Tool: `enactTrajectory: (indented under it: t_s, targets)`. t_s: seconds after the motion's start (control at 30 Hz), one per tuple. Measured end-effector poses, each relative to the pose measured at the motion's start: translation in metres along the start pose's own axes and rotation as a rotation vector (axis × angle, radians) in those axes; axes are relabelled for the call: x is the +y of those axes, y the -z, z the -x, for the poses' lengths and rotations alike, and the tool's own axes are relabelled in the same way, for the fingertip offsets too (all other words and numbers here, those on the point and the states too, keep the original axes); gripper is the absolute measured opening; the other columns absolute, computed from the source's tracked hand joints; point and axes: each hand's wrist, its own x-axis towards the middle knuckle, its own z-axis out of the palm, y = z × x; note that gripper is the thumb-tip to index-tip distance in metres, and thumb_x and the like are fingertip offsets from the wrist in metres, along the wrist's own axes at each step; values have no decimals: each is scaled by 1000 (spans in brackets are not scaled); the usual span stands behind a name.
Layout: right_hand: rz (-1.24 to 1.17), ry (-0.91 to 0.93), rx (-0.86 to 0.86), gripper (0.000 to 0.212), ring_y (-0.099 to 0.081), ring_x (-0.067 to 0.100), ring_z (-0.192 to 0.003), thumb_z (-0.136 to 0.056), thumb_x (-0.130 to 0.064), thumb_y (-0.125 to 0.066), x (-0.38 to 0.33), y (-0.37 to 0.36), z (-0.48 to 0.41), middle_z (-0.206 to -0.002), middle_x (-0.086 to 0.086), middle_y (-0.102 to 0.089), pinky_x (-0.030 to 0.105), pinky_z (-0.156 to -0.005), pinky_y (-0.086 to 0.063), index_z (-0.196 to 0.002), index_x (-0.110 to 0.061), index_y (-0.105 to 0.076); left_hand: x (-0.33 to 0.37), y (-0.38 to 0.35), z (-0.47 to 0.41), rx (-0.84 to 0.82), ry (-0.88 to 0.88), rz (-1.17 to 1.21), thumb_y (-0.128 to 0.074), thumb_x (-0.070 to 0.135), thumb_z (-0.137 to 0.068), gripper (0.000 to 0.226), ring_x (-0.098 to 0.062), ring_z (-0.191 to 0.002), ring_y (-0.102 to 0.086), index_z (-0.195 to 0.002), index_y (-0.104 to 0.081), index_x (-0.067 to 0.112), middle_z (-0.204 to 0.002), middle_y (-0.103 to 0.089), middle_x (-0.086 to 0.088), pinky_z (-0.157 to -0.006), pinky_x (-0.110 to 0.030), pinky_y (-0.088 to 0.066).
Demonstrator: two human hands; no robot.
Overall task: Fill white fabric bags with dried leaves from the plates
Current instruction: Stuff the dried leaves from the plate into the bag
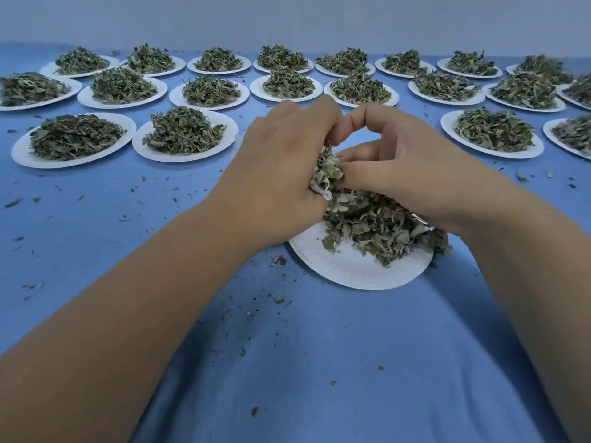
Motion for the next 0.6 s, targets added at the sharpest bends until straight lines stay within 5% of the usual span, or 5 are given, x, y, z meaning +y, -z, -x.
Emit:
enactTrajectory:
  t_s: [0.23, 0.33, 0.43, 0.5, 0.6]
  targets:
    - [-12, 58, 38, 34, -50, 35, -68, -75, -17, -71, -2, -4, 3, -86, 16, -73, 50, -67, -41, -107, -27, -64, 2, 1, 2, -17, 5, -1, -63, 19, -73, 80, -29, -148, -24, -148, -35, 12, -161, -23, -8, -110, -55, -31]
    - [-2, 84, 102, 25, -59, 44, -72, -78, -19, -75, -3, -5, 2, -89, 17, -74, 64, -71, -49, -101, -27, -71, 0, 5, 2, -40, 59, 50, -69, 23, -70, 88, -25, -149, -21, -150, -32, 20, -160, -22, -6, -115, -50, -29]
    - [35, 106, 213, 20, -62, 21, -70, -79, -19, -79, 0, -1, 1, -73, 1, -70, 42, -71, -50, -96, -28, -73, -6, 14, 9, -109, 96, 127, -82, 40, -69, 95, -13, -144, -27, -148, -30, 31, -153, -25, 8, -112, -33, -32]
    - [50, 108, 241, 19, -68, 11, -70, -83, -15, -81, 2, 2, 0, -76, -10, -70, 29, -71, -54, -96, -26, -74, -8, 22, 12, -113, 159, 223, -78, 47, -73, 78, -1, -130, -41, -139, -36, 39, -140, -36, 18, -103, -22, -38]
    - [71, 109, 246, 18, -74, 11, -77, -86, -14, -81, 2, 2, 0, -87, -12, -72, 23, -72, -55, -98, -24, -74, -6, 24, 9, -51, 296, 397, -65, 46, -80, 41, -4, -101, -62, -119, -54, 38, -111, -57, 18, -91, -35, -54]
